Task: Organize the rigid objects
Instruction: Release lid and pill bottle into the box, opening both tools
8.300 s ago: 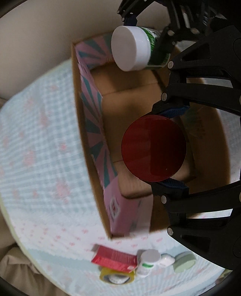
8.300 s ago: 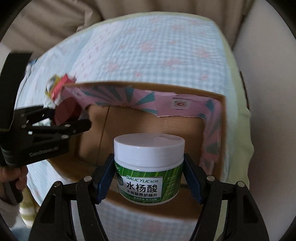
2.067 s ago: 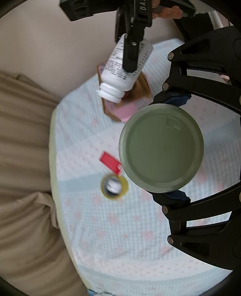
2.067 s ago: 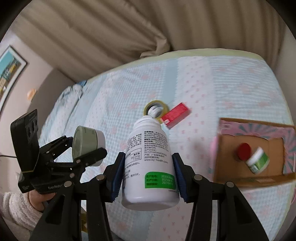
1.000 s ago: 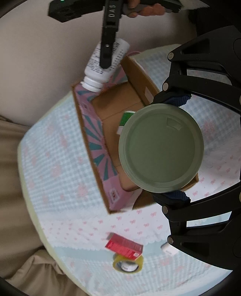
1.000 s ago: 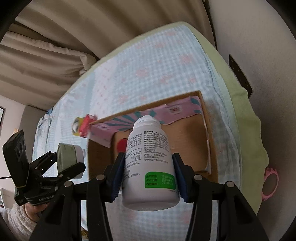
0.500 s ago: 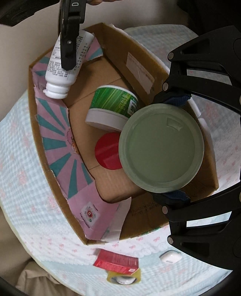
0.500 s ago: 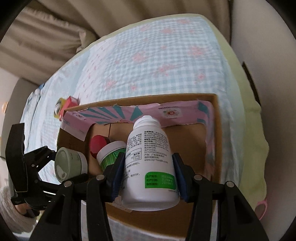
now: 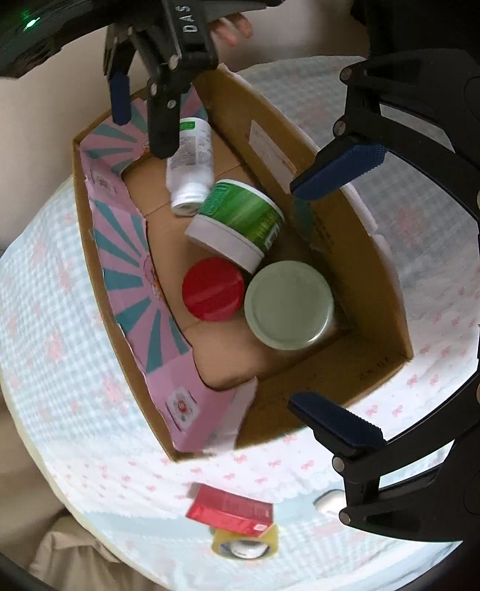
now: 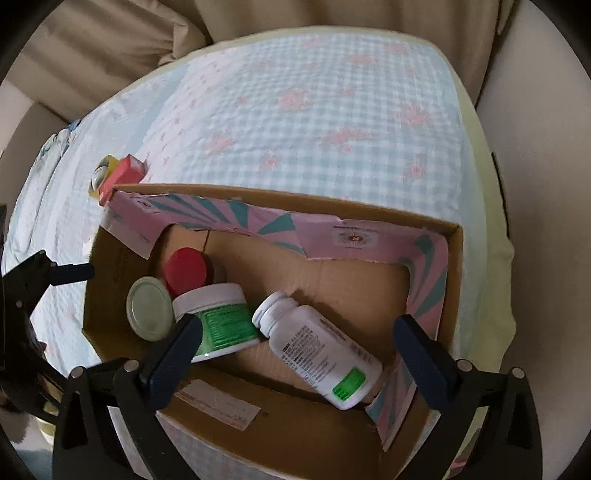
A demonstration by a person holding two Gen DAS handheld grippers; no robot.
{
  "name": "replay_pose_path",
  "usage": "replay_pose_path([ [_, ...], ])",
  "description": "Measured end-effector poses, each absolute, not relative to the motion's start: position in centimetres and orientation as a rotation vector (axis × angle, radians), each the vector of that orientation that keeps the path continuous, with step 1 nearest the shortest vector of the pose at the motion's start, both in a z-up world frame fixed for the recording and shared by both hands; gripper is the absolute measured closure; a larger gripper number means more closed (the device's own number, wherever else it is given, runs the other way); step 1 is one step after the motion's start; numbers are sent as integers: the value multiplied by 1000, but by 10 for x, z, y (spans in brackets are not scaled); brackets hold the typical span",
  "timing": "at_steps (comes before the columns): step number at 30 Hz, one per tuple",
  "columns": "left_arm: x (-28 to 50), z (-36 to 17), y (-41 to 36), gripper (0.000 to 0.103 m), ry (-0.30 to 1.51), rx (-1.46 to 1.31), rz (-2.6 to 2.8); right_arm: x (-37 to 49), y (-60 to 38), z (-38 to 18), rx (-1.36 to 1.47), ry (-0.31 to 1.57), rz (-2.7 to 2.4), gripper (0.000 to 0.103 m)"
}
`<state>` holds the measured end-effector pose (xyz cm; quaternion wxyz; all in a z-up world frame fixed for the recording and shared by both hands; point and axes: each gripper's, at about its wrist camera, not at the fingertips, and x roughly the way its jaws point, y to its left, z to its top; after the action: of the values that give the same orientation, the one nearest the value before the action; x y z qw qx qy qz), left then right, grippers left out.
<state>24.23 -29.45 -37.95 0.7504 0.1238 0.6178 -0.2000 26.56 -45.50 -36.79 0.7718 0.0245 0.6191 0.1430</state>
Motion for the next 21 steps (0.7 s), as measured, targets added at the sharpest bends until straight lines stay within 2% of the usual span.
replay_pose_path([
  [11, 242, -376, -299, 0, 1343, 276, -420, 254, -456, -369, 77, 1344, 274, 0],
  [21, 228, -323, -281, 0, 1269, 254, -444, 243, -449, -323, 46, 1319, 250, 0],
])
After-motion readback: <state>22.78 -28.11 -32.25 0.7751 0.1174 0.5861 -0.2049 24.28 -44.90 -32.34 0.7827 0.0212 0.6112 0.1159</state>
